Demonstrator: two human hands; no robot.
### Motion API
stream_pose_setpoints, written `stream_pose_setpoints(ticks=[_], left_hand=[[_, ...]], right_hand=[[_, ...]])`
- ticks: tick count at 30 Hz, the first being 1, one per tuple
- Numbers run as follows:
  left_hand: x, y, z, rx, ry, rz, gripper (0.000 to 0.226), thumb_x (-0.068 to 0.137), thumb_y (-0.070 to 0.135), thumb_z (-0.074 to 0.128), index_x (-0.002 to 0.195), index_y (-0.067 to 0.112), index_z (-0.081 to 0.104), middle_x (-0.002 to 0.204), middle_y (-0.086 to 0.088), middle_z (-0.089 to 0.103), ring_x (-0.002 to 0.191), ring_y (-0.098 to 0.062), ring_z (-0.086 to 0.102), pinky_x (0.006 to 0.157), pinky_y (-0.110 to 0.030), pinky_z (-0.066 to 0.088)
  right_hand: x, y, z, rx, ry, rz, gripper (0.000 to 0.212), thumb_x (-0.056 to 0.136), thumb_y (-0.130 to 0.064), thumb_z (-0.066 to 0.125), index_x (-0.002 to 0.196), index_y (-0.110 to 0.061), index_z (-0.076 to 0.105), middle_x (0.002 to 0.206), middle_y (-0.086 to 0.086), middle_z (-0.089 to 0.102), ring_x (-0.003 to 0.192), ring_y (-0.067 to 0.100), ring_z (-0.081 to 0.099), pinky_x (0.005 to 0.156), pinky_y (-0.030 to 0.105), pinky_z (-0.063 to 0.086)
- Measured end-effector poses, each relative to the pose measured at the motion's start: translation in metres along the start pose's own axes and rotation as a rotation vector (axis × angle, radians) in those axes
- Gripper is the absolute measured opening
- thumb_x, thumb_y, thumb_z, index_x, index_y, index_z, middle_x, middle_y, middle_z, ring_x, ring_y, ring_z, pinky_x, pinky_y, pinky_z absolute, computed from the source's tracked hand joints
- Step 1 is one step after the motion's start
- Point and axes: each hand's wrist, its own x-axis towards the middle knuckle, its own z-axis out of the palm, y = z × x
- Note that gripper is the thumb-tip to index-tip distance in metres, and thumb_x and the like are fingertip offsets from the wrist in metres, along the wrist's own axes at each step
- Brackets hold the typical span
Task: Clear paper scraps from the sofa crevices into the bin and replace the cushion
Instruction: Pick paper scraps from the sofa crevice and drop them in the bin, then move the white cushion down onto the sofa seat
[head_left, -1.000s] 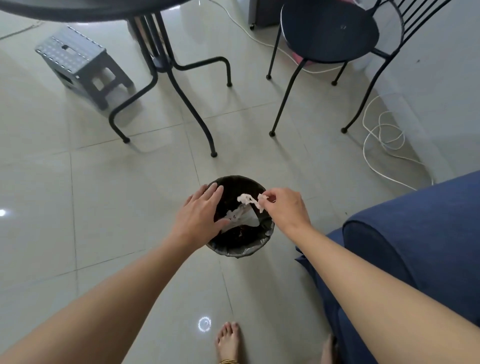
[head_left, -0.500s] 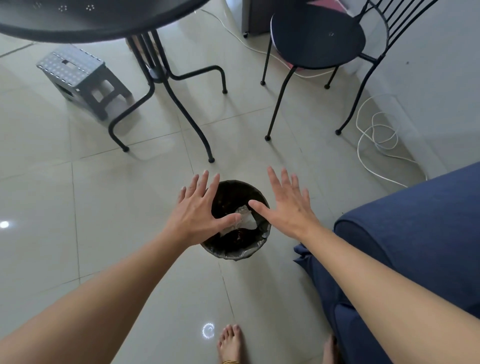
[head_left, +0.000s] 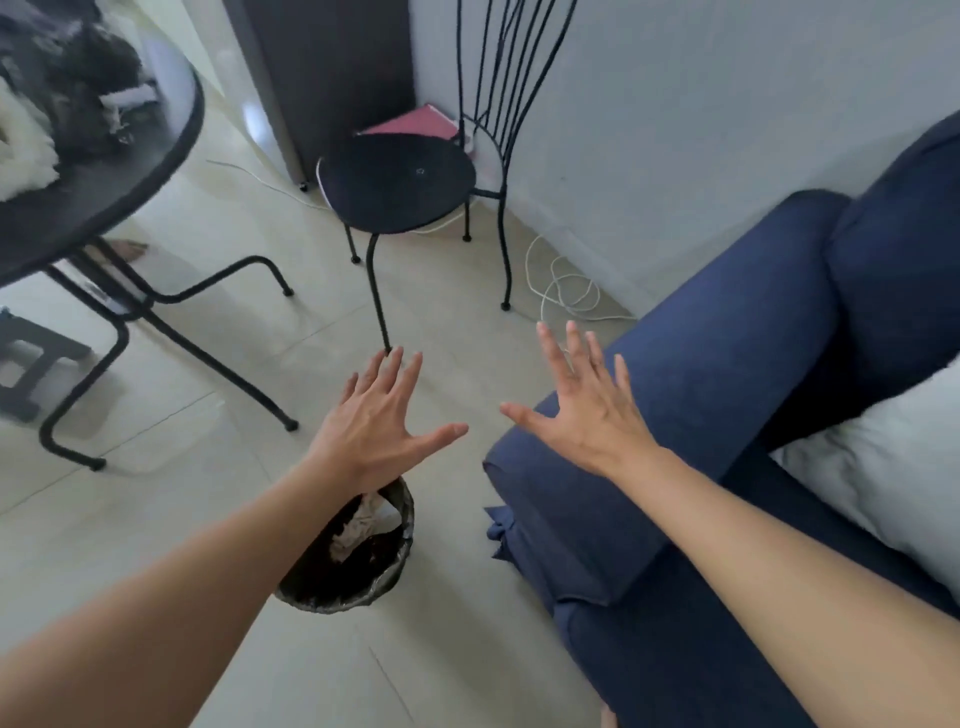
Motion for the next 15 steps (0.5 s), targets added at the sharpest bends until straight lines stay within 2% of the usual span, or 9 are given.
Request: stream_pose_setpoints(ticks=[9,15], left_hand=[[0.071,0.209,0.034,0.019,-0.024,0.346,0.112,0.075,0.092,0.032,0.159,0.023,0.004,0.167,-0.003,0.0,0.152,-0.022,-0.003,0.122,-0.045,0.007],[0.091,0.364,0.093,0.013,-0.095,0.564,0.112,0.077,0.09,0.034,0.158,0.024,-0.008,0.166,0.001,-0.008,0.152,-0.017,-0.009,0.123,-0.046,0.007]], right_hand=[[-0.102,0.188,-0.077,-0.056,0.183,0.365,0.104,0.081,-0.089,0.026,0.159,-0.035,-0.016,0.171,0.01,-0.007,0.158,0.03,-0.004,0.125,0.057,0.007],[-0.198,0.319,-0.099,-0.052,0.268,0.614,0.102,0.081,-0.086,0.028,0.158,-0.036,-0.016,0.171,0.013,-0.009,0.157,0.034,-0.007,0.125,0.059,0.005]])
